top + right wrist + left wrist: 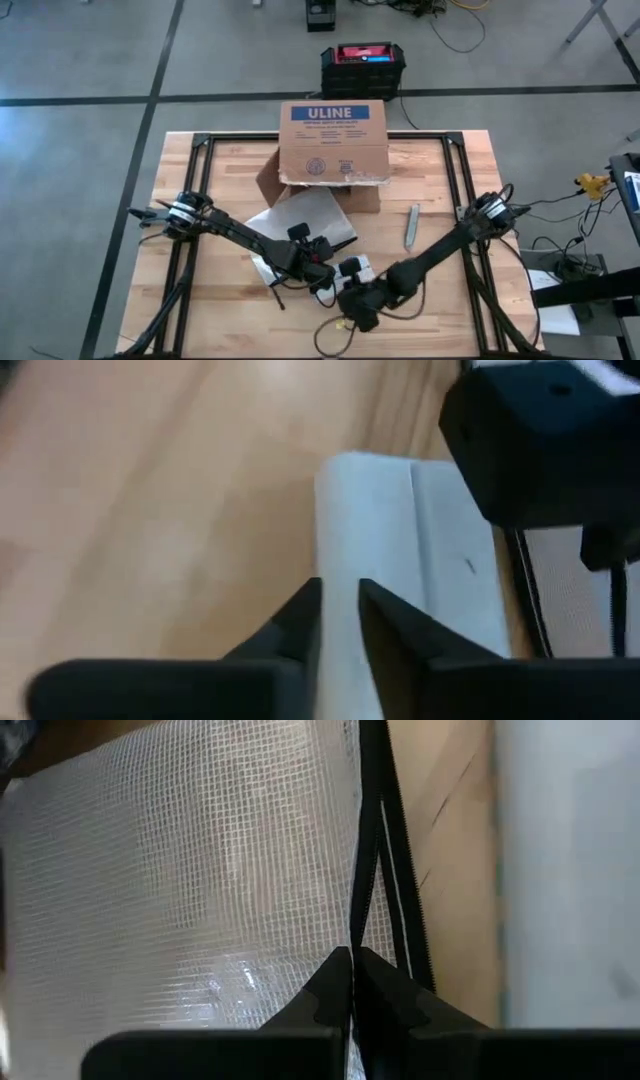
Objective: Unpack boxes
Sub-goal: Put the white medicine pill kit into the white zip bag
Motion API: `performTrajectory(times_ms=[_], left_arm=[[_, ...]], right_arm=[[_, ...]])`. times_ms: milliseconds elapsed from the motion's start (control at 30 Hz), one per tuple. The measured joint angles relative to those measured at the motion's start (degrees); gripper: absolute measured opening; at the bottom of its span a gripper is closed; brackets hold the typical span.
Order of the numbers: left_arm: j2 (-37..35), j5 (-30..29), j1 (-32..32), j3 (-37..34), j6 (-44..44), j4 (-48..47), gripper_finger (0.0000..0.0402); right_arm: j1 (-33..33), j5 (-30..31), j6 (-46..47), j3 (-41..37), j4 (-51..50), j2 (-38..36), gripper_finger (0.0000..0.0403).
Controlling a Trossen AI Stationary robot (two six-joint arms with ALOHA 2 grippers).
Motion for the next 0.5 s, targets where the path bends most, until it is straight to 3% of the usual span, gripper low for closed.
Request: performTrajectory(times_ms=[267, 367, 500], left_arm=[[-0.07, 2.79, -0.01, -0.15, -2.46, -5.01, 0.0], [-0.07, 2.77, -0.01, -0.17, -3.64, -5.65, 0.0], [-0.07, 2.75, -0.01, -0.17, -4.63, -5.57, 0.0]], right_arm=[[-4.44, -2.29, -3.1, -0.95, -1.48, 0.06, 0.0176], [-5.22, -7.3, -2.89, -1.31, -0.85, 0.06, 0.0194], [-5.34, -7.78, -3.34, -2.32, -1.04, 0.17, 0.0198]])
